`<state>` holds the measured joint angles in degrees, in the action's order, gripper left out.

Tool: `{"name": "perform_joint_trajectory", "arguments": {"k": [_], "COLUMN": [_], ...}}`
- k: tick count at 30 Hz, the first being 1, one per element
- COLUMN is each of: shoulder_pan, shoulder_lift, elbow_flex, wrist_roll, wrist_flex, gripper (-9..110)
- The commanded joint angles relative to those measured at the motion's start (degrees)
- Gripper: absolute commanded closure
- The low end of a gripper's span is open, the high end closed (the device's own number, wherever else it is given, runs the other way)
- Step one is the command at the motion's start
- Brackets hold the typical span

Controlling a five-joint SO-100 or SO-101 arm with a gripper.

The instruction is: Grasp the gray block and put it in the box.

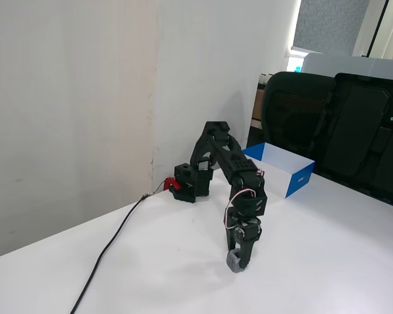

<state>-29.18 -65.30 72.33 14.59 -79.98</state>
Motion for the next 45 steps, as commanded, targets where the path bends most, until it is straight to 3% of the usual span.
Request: {"name": "perform_joint_trajectory", "arguments": {"k": [1,23,35,45], "shoulder_pan": [2.5,19.6,29.1,34.9], "shoulder_lift": [-9.9,-54.5,-61.3,-62.4], "elbow_flex": [6.0,49.0,52.9,45.6], "wrist_roll": [1.1,1.7,1.1,-0.4], "wrist_flex": [0.3,10.5,11.7,7.8], "gripper": [101,101,101,101]}}
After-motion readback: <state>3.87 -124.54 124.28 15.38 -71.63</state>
